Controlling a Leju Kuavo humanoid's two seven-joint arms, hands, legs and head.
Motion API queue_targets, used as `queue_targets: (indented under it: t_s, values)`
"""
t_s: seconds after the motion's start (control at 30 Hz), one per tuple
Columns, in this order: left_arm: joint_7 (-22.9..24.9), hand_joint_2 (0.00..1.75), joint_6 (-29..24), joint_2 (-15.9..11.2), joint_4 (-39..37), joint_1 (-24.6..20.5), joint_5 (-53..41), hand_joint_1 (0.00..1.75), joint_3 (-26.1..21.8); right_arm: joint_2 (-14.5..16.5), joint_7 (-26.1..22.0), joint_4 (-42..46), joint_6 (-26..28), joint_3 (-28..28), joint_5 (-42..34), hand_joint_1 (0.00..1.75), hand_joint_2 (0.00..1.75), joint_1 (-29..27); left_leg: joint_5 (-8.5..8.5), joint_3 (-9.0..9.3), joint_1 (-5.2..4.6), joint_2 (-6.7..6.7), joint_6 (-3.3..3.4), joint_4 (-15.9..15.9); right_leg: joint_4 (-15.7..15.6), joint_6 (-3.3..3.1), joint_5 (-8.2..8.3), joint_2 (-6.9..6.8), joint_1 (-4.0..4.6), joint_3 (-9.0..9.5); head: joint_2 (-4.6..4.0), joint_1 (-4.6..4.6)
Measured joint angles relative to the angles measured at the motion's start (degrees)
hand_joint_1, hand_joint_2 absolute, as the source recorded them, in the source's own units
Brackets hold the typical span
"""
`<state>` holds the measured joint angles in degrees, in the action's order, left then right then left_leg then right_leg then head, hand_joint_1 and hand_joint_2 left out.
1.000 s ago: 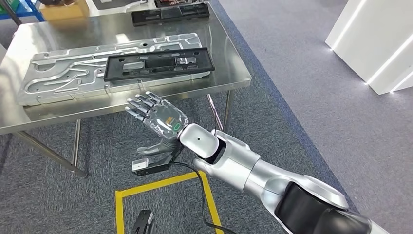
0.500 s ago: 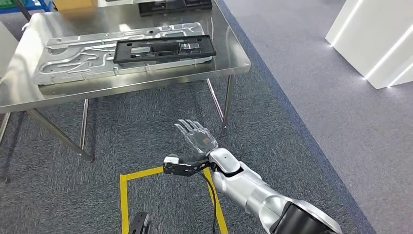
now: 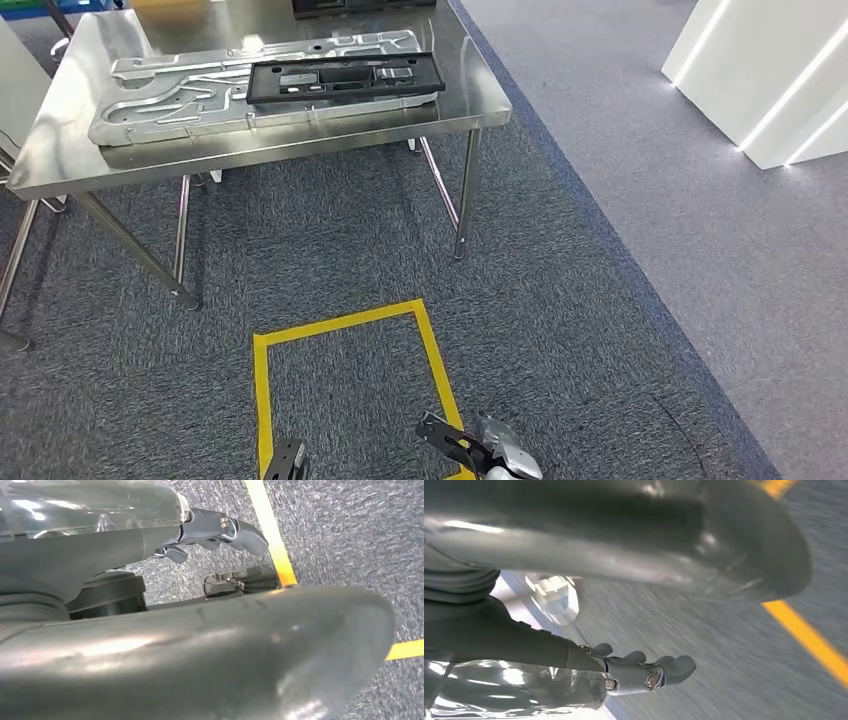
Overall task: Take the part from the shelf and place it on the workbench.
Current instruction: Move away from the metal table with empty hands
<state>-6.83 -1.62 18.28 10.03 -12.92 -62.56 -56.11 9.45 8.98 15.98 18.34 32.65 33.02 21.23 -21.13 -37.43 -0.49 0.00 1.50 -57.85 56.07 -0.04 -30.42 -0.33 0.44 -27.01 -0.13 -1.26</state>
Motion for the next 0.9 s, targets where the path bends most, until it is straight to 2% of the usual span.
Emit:
queue_targets:
  t_s: [0.03,0.07,0.1,0.13,0.2,0.23,0.27,0.3,0.33,0.37,0.4,0.43,0.47,0.5,0.6,0.63,0.73,0.8,0.9]
  values:
    - [0.1,0.00,-0.2,0.0,0.0,0.0,-0.1,0.00,0.0,0.0,0.6,-0.5,-0.1,-1.1,-0.9,0.00,0.00,-0.9,0.34,-0.08,0.10,0.05,-0.33,0.1,-0.3,-0.28,0.52,-0.05,-0.09,-0.25,0.00,0.01]
    - [0.2,0.00,-0.3,0.0,0.0,0.0,-0.2,0.00,0.0,-0.1,1.0,-0.9,-0.5,-2.3,-2.2,0.00,0.00,-1.7,-0.05,-0.35,0.16,0.04,-0.68,-0.1,-0.6,-0.64,1.13,-0.10,-0.20,-0.52,0.00,0.01]
    - [0.3,0.00,-0.5,0.0,0.0,0.1,-0.3,0.00,0.0,-0.1,1.1,-1.3,-1.1,-3.5,-3.9,0.00,0.00,-2.5,-1.47,-0.84,0.21,0.00,-1.03,-1.1,-0.9,-0.99,1.87,-0.16,-0.38,-0.93,0.00,0.01]
    - [0.5,0.00,-0.7,0.0,0.0,0.2,-0.3,0.00,0.0,-0.1,0.6,-1.6,-2.2,-5.0,-5.8,0.00,0.00,-3.2,-3.89,-1.64,0.33,-0.04,-1.36,-3.4,-1.1,-1.21,2.58,-0.21,-0.53,-1.48,0.00,0.00]
    - [0.8,0.00,-0.9,-0.1,0.0,0.2,-0.4,0.00,0.0,-0.3,-1.6,-2.1,-5.1,-8.4,-8.9,0.00,0.00,-4.8,-9.42,-3.65,0.62,-0.06,-2.03,-10.7,-1.0,-1.40,3.74,-0.25,-0.50,-2.92,0.00,-0.01]
    - [0.9,0.00,-1.0,-0.1,0.0,0.3,-0.4,0.00,0.0,-0.4,-2.9,-2.3,-6.2,-10.0,-9.6,0.00,0.00,-5.6,-10.72,-4.29,0.75,-0.06,-2.30,-14.2,-0.9,-1.34,4.24,-0.31,-0.50,-3.69,0.00,-0.01]
    - [0.9,0.00,-1.0,-0.2,0.0,0.4,-0.3,0.00,0.0,-0.6,-4.1,-2.5,-6.6,-11.3,-9.5,0.00,0.00,-6.3,-10.69,-4.21,0.85,-0.05,-2.49,-16.2,-0.7,-1.24,4.68,-0.39,-0.53,-4.44,0.00,-0.01]
    - [0.8,0.00,-1.1,-0.2,0.0,0.5,-0.3,0.00,0.0,-0.8,-5.2,-2.7,-6.0,-12.1,-8.9,0.00,0.00,-7.0,-9.61,-3.14,0.93,-0.05,-2.61,-16.1,-0.5,-1.11,5.07,-0.44,-0.57,-5.17,0.00,-0.01]
    - [0.8,0.00,-1.1,-0.2,0.0,0.6,-0.2,0.00,0.0,-0.9,-6.4,-2.8,-4.9,-12.6,-8.0,0.00,0.00,-7.5,-8.17,-0.99,1.02,-0.04,-2.65,-13.9,-0.3,-0.95,5.39,-0.44,-0.62,-5.84,0.00,-0.01]
    - [0.7,0.00,-1.2,-0.3,0.0,0.6,-0.1,0.00,0.0,-1.1,-7.8,-2.9,-3.3,-12.8,-7.0,0.00,0.00,-7.8,-7.24,2.12,1.09,-0.03,-2.59,-10.0,0.1,-0.76,5.65,-0.41,-0.66,-6.39,0.00,-0.01]
    - [0.6,0.00,-1.2,-0.3,0.0,0.6,-0.1,0.00,0.0,-1.3,-8.9,-3.0,-1.9,-13.0,-6.5,0.00,0.00,-8.1,-7.09,5.34,1.07,-0.05,-2.38,-5.6,0.5,-0.54,5.84,-0.36,-0.61,-6.89,0.00,-0.01]
    - [0.5,0.00,-1.3,-0.3,0.0,0.6,-0.1,0.00,0.0,-1.4,-9.7,-3.0,-1.3,-13.2,-6.5,0.00,0.00,-8.3,-7.45,7.77,1.01,-0.08,-2.07,-2.1,0.9,-0.25,6.02,-0.33,-0.53,-7.23,0.00,-0.01]
    - [0.5,0.00,-1.3,-0.3,0.0,0.6,-0.2,0.00,0.0,-1.5,-10.3,-3.1,-2.1,-13.6,-7.1,0.00,0.00,-8.4,-8.01,9.22,0.97,-0.11,-1.71,0.3,1.1,0.04,6.17,-0.31,-0.42,-7.47,0.00,0.00]
    - [0.5,0.00,-1.2,-0.3,0.0,0.6,-0.3,0.00,0.0,-1.6,-10.6,-3.2,-4.1,-14.2,-8.0,0.00,0.00,-8.6,-8.36,9.56,0.93,-0.12,-1.43,1.2,1.3,-0.01,6.04,-0.32,-0.29,-7.64,0.00,0.01]
    - [0.7,0.00,-0.9,-0.2,0.0,0.7,-0.6,0.00,0.0,-2.4,-10.4,-3.4,-11.1,-15.8,-9.9,0.00,0.00,-9.3,-8.22,9.17,0.76,-0.12,-0.82,1.5,1.2,-0.68,6.08,-0.29,-0.32,-7.77,0.00,0.01]
    - [0.8,0.00,-0.9,-0.2,0.0,0.7,-0.6,0.00,0.0,-2.6,-10.0,-3.5,-12.1,-16.2,-10.1,0.00,0.44,-9.6,-8.10,9.06,0.62,-0.13,-0.60,1.4,1.1,-0.37,6.52,-0.25,-0.43,-7.81,0.00,0.01]
    - [0.9,0.00,-0.9,-0.2,0.0,0.6,-0.5,0.00,0.0,-3.0,-8.5,-3.7,-12.9,-16.9,-9.7,0.00,1.75,-10.2,-7.73,8.55,0.28,-0.03,-0.08,1.1,0.8,1.16,7.61,-0.06,-0.76,-8.04,0.00,0.01]
    - [0.9,0.00,-0.9,-0.2,0.0,0.6,-0.5,0.00,0.1,-3.4,-7.7,-3.9,-13.3,-17.1,-9.0,0.00,1.75,-10.4,-7.55,8.24,0.10,0.00,0.19,0.9,0.7,1.65,7.98,0.04,-0.95,-8.24,0.00,0.01]
    - [0.9,0.00,-0.9,-0.2,0.0,0.6,-0.6,0.00,0.2,-3.7,-6.8,-4.0,-13.7,-17.2,-7.8,0.00,1.75,-10.6,-7.41,7.88,-0.10,-0.01,0.44,0.7,0.7,2.07,8.26,0.05,-1.17,-8.46,0.00,0.01]
